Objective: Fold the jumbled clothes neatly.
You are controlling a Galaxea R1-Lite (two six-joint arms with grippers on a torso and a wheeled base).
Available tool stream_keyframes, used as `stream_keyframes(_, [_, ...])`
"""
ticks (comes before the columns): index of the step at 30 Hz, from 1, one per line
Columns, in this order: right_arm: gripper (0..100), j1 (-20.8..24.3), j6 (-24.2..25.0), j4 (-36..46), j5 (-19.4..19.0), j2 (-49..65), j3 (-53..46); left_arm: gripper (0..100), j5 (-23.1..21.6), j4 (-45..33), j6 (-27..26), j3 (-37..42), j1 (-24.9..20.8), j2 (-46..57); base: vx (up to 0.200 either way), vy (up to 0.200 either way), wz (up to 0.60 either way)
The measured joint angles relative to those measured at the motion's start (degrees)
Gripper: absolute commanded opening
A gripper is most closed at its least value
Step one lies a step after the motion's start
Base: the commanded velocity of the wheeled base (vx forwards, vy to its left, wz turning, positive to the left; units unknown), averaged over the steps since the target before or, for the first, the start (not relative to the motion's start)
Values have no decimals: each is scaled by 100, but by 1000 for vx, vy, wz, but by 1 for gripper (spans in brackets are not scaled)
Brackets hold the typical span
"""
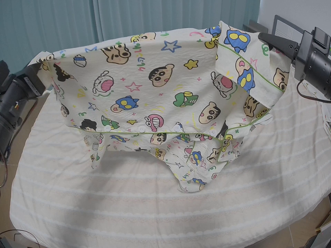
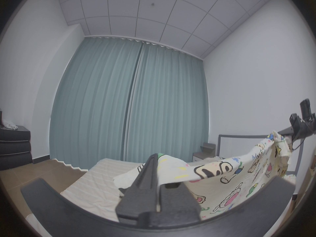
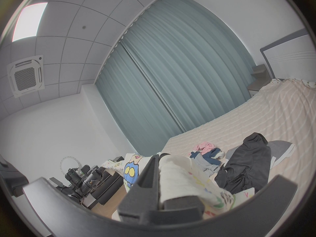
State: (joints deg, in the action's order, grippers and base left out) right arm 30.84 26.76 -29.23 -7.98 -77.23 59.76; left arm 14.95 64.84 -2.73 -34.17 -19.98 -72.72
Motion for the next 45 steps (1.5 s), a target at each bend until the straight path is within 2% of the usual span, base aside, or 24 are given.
stream_keyframes(4, [0, 187, -27, 0, -88, 204, -249, 0, 10, -160, 2, 44, 2, 428, 0, 0, 0])
stream_keyframes(11, [0, 444, -32, 1, -219, 549, -631, 0, 60, -219, 6, 612, -13, 1073, 0, 0, 0])
stream_keyframes(15, [0, 512, -27, 0, -227, 673, -706, 0, 158, -224, 5, 769, -17, 1298, -200, 0, 0])
stream_keyframes(26, [0, 601, 26, 17, -238, 805, -802, 0, 180, -230, 2, 989, -13, 1530, -200, 0, 0])
stream_keyframes(31, [0, 606, 34, 17, -230, 816, -824, 0, 221, -233, -13, 1030, -16, 1584, 0, 0, 0])
stream_keyframes(37, [0, 610, 37, 17, -233, 822, -839, 0, 662, -235, -52, 1033, -11, 1614, 0, 0, 0])
stream_keyframes(41, [0, 612, 39, 20, -233, 822, -878, 0, 689, -235, -55, 1033, -17, 1619, 0, 0, 0])
stream_keyframes(45, [0, 612, 41, 17, -230, 820, -894, 0, 717, -235, -46, 1019, -17, 1616, -200, 200, 0])
